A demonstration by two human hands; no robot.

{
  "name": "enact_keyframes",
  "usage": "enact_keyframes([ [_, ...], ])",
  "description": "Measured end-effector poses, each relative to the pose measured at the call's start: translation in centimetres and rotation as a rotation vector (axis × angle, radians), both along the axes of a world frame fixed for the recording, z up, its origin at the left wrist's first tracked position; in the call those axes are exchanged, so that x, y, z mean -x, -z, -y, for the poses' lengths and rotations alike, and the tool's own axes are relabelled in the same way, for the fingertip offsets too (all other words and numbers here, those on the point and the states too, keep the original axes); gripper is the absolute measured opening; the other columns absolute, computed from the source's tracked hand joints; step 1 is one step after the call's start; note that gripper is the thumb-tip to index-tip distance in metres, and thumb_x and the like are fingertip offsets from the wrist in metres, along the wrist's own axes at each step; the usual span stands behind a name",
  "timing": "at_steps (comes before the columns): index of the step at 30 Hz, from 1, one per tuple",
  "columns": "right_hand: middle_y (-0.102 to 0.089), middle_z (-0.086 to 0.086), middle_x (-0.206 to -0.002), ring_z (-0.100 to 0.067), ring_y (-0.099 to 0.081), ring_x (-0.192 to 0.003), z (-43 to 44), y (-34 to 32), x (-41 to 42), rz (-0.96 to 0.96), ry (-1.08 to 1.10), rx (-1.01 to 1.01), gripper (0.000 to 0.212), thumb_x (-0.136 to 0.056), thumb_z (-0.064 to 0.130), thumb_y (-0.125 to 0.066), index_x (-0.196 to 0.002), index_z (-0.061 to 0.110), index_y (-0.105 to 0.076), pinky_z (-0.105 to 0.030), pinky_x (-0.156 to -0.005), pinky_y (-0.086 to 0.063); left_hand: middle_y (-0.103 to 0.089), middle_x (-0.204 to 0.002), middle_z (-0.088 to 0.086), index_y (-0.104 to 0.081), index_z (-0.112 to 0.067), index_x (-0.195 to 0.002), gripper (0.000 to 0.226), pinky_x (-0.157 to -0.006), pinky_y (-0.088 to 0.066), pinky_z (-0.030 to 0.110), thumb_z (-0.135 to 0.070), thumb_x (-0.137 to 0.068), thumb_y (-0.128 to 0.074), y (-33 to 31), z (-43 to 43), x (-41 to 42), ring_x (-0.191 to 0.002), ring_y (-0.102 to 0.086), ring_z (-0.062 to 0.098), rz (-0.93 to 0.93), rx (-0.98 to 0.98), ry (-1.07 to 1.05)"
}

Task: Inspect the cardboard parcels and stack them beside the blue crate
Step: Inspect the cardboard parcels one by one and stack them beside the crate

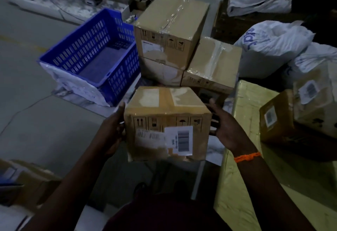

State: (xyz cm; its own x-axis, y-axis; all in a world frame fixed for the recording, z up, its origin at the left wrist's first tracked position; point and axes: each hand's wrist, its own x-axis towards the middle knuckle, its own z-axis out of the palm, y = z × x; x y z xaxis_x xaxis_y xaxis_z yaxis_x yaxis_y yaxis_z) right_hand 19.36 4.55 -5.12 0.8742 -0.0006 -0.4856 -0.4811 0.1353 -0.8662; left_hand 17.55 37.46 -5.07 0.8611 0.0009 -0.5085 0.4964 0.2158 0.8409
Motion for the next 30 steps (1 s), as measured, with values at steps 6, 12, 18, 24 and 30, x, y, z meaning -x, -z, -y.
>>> enact_keyframes([
  [6,-0.075,-0.003,-0.116,-0.024,-0.071,-0.099,0.6,4.2,2.8,-0.098,-0.019,0.104,0.030,-0.093,0.011,-0.070,-0.118,0.027,-0.069,-0.037,-0.074,-0.054,-0.072,-0.123,0.002,-0.060,-0.026,-0.135,0.043,-0.085,-0.060,0.053,-0.015,-0.093,-0.065,4.8,1.3,2.7,-0.114,-0.067,0.029,-0.155,0.031,0.073],
  [12,-0.075,-0.002,-0.117,-0.034,-0.070,-0.110,0.5,7.8,4.9,-0.172,-0.010,0.110,0.034,-0.091,0.003,-0.067,-0.119,0.022,-0.066,-0.046,-0.080,-0.059,-0.067,-0.126,-0.002,-0.063,-0.035,-0.123,0.052,-0.085,-0.056,0.044,0.004,-0.088,-0.065,8.5,2.2,4.3,-0.118,-0.061,0.027,-0.162,-0.030,0.001],
  [18,-0.075,-0.006,-0.119,-0.023,-0.071,-0.107,0.9,8.2,4.1,-0.246,0.074,0.025,0.019,-0.104,0.027,-0.057,-0.114,0.022,-0.071,-0.040,-0.080,-0.057,-0.066,-0.121,-0.004,-0.062,-0.036,-0.111,0.030,-0.080,-0.054,0.042,-0.009,-0.097,-0.062,8.0,2.2,3.7,-0.112,-0.062,0.018,-0.196,-0.078,-0.027],
  [24,-0.065,-0.013,-0.134,-0.031,-0.060,-0.126,3.5,8.2,-1.1,-0.318,0.191,-0.228,0.052,-0.103,0.050,-0.051,-0.138,0.013,-0.061,-0.048,-0.092,-0.053,-0.065,-0.127,0.000,-0.061,-0.025,-0.129,0.030,-0.077,-0.052,0.037,-0.037,-0.102,-0.056,7.1,1.1,0.4,-0.119,-0.060,0.019,-0.153,-0.178,0.034],
  [30,-0.070,-0.008,-0.129,-0.025,-0.069,-0.108,1.1,6.4,-3.7,-0.225,-0.077,-0.016,0.033,-0.101,0.044,-0.059,-0.129,0.027,-0.068,-0.039,-0.082,-0.057,-0.056,-0.134,0.006,-0.050,-0.030,-0.145,0.043,-0.093,-0.051,0.047,-0.031,-0.102,-0.057,6.1,1.7,-3.5,-0.125,-0.053,0.029,-0.156,-0.225,0.076],
])
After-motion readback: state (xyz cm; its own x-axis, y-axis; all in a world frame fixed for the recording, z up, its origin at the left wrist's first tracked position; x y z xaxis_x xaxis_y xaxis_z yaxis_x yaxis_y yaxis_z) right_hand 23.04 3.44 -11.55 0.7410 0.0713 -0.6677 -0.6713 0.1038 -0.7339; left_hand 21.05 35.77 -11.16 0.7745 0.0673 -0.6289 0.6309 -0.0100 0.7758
